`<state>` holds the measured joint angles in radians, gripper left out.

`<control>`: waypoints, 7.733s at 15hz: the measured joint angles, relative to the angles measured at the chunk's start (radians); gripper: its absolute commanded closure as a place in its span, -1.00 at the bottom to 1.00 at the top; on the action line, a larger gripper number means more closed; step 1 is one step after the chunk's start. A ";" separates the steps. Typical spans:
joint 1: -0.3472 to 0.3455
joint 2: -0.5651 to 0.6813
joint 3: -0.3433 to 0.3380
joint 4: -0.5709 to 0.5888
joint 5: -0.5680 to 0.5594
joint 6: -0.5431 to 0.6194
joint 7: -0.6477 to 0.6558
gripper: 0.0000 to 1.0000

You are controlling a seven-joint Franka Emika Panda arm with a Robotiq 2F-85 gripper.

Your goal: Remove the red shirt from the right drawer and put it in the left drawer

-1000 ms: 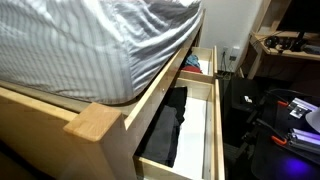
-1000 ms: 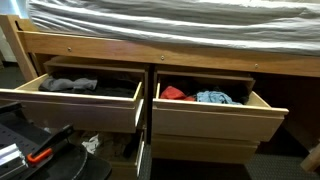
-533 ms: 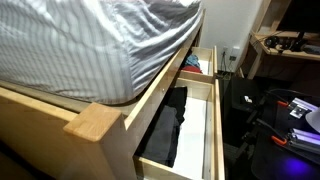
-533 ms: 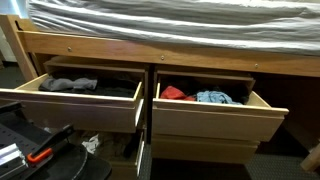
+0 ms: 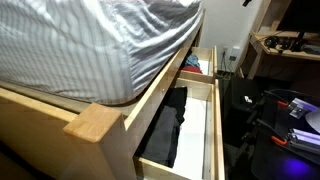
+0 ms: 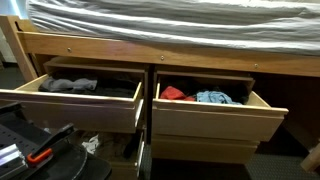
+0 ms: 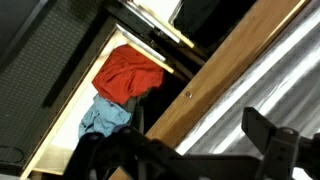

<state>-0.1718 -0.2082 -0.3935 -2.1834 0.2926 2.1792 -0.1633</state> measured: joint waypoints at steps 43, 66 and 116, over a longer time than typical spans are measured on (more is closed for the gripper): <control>-0.060 0.605 0.194 0.359 -0.375 -0.077 -0.430 -1.00; -0.131 0.952 0.294 0.488 -0.417 0.411 -0.533 -1.00; -0.373 1.264 0.372 0.906 -0.285 0.110 -0.791 -1.00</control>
<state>-0.5447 1.0563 -0.0216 -1.2772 0.0076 2.2891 -0.9541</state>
